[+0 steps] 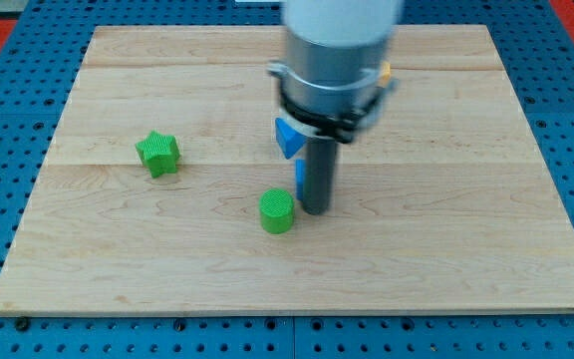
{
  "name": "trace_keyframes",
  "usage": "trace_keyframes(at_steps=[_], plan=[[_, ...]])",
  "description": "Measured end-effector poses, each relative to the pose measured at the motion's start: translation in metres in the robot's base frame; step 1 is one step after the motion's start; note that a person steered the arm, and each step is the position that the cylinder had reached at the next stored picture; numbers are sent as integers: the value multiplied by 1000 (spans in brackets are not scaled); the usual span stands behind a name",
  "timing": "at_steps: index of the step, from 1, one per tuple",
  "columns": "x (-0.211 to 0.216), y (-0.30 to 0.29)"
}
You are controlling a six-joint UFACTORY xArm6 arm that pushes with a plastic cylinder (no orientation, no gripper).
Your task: Push the green circle into blue cube
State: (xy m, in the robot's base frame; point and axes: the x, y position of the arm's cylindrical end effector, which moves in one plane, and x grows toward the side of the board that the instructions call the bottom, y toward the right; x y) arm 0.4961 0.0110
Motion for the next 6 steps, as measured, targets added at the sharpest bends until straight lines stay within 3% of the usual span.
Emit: trace_keyframes(at_steps=[1,2,3,4,5,6], plan=[[39,19],[71,-36],[22,-41],[5,-56],[6,-166],[-33,-219]])
